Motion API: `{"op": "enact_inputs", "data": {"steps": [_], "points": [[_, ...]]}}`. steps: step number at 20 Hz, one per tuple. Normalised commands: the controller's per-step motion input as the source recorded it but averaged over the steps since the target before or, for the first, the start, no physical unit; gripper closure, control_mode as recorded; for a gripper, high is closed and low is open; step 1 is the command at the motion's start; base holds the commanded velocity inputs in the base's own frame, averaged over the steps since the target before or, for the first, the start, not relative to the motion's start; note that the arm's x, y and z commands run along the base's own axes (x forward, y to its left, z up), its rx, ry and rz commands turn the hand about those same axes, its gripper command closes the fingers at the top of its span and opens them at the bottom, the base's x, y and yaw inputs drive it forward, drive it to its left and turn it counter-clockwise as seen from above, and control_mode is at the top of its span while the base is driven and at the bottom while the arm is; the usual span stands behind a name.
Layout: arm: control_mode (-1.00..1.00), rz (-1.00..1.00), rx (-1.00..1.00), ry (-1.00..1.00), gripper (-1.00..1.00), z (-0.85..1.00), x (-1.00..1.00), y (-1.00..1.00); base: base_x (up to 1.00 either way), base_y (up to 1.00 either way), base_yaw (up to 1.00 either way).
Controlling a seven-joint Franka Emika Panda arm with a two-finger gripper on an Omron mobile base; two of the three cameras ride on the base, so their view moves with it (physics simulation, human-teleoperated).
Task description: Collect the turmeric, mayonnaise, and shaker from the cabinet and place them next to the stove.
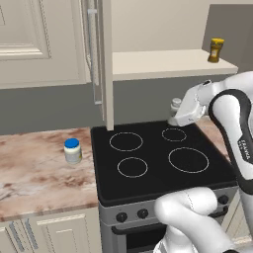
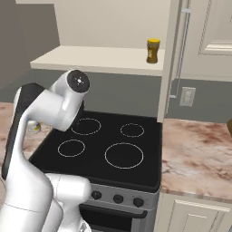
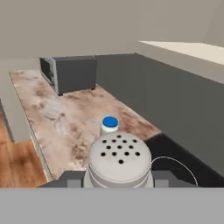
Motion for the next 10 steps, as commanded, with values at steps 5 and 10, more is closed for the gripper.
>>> {"op": "enact_inputs", "data": {"steps": [5, 10], "points": [[-1.00, 0.35, -0.13, 0.02, 1.00, -0.51, -0.74, 0.57, 0.00, 0.00, 0.00], [-1.00, 0.36, -0.06, 0.01, 1.00, -0.73, -0.14, 0.89, 0.00, 0.00, 0.00]]}}
